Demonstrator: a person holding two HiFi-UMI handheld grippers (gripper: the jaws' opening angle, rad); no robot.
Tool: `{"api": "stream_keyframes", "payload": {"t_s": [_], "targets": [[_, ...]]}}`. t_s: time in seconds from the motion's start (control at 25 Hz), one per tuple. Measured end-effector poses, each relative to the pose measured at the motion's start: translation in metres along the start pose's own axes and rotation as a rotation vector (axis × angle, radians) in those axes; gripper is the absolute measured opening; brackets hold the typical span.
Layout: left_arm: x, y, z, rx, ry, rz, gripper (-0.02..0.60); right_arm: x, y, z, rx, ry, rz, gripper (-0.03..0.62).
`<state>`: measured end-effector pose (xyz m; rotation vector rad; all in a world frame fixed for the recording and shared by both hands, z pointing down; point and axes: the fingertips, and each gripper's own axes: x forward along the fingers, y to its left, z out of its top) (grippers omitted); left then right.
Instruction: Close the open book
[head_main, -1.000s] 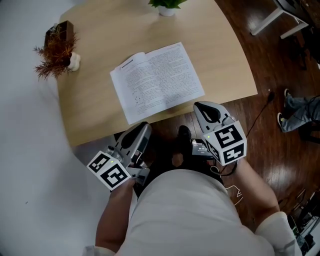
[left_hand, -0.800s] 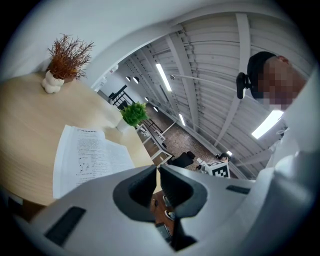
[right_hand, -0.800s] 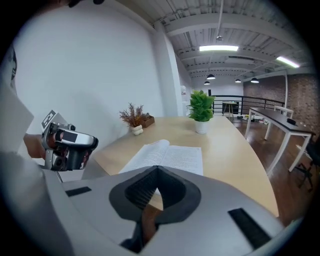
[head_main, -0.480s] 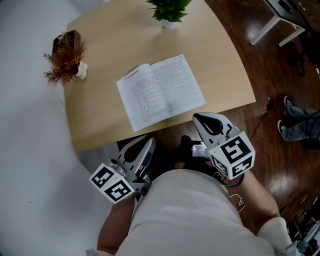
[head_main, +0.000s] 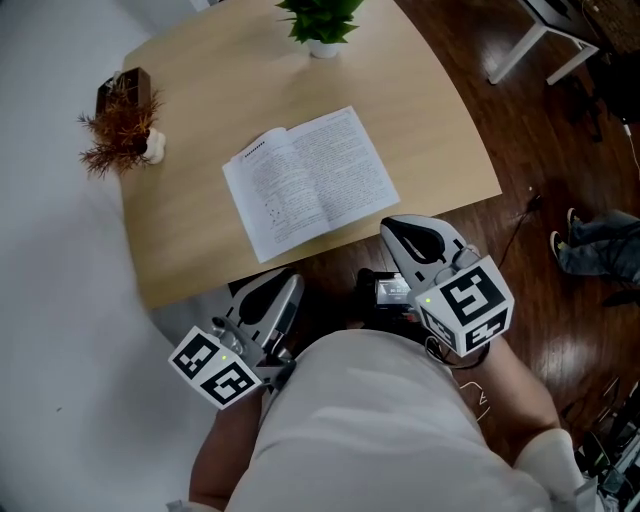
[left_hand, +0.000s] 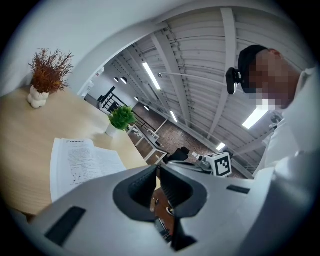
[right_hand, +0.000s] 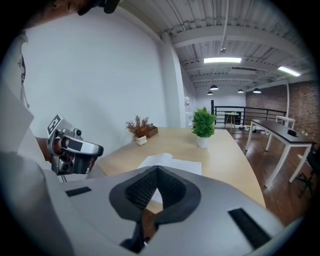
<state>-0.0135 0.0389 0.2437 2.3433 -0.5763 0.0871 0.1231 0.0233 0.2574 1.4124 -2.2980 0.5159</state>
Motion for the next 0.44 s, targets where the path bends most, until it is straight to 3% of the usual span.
{"api": "stream_keyframes", "payload": {"t_s": [0.44], "targets": [[0.011,-0.008,-0.01,-0.001,0.043,-0.025,0.014,-0.001,-0.004,0.0,-0.014,-0.003,0.014,0.0]]}}
